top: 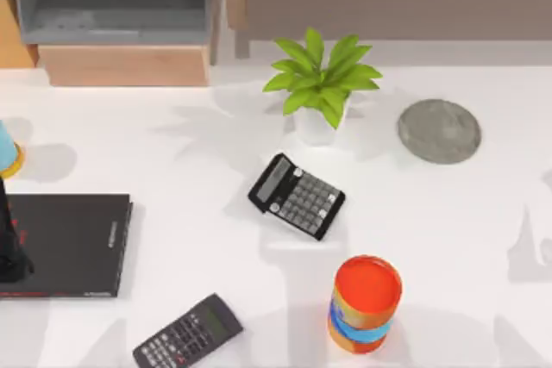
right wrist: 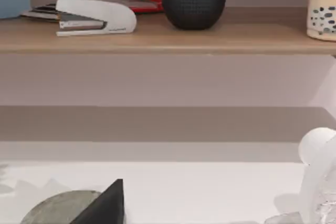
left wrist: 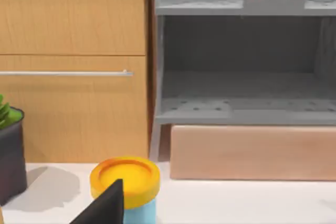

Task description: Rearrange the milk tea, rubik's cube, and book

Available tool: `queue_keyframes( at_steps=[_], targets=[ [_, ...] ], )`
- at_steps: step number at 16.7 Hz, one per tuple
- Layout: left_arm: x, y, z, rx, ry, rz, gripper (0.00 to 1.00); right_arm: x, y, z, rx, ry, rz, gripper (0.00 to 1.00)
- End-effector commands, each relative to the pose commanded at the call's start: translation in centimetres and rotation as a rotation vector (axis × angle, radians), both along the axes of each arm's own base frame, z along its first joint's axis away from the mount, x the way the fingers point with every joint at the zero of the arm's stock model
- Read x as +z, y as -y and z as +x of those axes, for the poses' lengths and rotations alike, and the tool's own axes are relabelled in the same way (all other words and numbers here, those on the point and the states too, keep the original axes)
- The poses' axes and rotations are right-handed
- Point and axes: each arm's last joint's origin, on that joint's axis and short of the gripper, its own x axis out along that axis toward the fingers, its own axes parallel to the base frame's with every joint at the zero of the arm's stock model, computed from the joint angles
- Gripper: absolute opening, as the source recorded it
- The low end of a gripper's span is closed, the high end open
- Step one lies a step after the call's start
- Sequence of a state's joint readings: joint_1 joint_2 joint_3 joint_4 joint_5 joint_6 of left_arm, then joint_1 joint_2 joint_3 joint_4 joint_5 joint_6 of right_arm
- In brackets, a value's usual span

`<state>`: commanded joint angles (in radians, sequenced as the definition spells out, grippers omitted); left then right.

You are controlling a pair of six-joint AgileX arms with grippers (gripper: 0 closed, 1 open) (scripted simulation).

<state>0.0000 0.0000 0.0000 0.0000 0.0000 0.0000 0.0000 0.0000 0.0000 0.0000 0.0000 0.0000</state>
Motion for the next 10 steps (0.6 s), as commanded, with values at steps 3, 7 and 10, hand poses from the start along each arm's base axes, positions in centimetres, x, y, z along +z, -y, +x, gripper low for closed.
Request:
queue_keyframes(
  at_steps=[3, 7, 10],
  targets=[
    [0.0, 0.0, 0.0, 0.000, 0.000, 0.000, 1.00, 0.4, 0.0, 0.0, 0.001, 0.011, 0.000, 1.00],
    [0.0, 0.0, 0.0, 0.000, 0.000, 0.000, 1.00, 5.0, 0.4, 0.3, 0.003, 0.127, -0.005, 1.00],
    [0.0, 0.0, 0.0, 0.000, 0.000, 0.000, 1.00, 9.1, 0.9, 2.1, 0.002, 0.180, -0.019, 1.00]
  ],
)
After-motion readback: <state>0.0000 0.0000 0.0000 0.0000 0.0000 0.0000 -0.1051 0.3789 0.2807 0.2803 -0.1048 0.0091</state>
